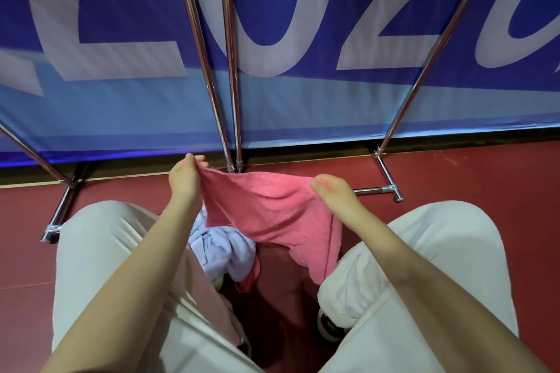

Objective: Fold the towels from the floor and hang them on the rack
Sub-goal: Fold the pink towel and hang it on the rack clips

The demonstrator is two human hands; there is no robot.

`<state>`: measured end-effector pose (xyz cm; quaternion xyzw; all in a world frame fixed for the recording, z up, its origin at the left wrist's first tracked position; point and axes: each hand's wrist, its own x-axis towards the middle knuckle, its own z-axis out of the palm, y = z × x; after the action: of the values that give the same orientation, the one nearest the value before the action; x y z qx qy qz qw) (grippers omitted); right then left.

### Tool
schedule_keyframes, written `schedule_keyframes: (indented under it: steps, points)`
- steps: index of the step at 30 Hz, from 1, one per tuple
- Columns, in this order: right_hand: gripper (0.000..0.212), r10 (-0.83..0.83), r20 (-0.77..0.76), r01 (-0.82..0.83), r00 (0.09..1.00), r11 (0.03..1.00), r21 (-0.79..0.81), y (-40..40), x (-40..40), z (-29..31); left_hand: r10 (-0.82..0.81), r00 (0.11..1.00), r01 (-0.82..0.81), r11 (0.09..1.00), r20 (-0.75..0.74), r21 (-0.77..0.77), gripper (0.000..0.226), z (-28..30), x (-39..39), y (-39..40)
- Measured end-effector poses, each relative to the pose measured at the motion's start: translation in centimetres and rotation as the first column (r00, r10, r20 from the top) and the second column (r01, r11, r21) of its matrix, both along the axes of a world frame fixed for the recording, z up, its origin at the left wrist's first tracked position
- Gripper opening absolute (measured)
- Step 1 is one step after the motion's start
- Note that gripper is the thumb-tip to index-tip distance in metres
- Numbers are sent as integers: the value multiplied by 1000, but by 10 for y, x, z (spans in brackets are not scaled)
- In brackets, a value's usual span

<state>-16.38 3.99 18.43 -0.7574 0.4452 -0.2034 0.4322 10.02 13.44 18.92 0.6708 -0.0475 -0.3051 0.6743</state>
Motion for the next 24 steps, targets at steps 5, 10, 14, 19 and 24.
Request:
schedule_keyframes:
  steps: [5, 10, 14, 19, 24]
  points:
    - [9, -44, 127, 56, 991, 994, -92, 10, 31, 23, -198, 967, 187, 979, 160, 78, 36, 3, -33, -12]
    - [7, -26, 251, 52, 968, 994, -97, 13, 59, 40, -248, 949, 262, 964, 196, -48, 29, 21, -70, -23]
    - [9, -57, 328, 77, 943, 996, -48, 10, 75, 48, -326, 903, 357, 932, 281, -65, 30, 27, -86, -22]
    - [8, -169, 438, 133, 883, 985, 110, 9, 81, 48, -356, 863, 393, 919, 357, -35, 33, 23, -94, -22]
    - [11, -219, 468, 109, 856, 962, 251, 11, 82, 46, -405, 819, 433, 901, 407, 27, 33, 12, -101, -25]
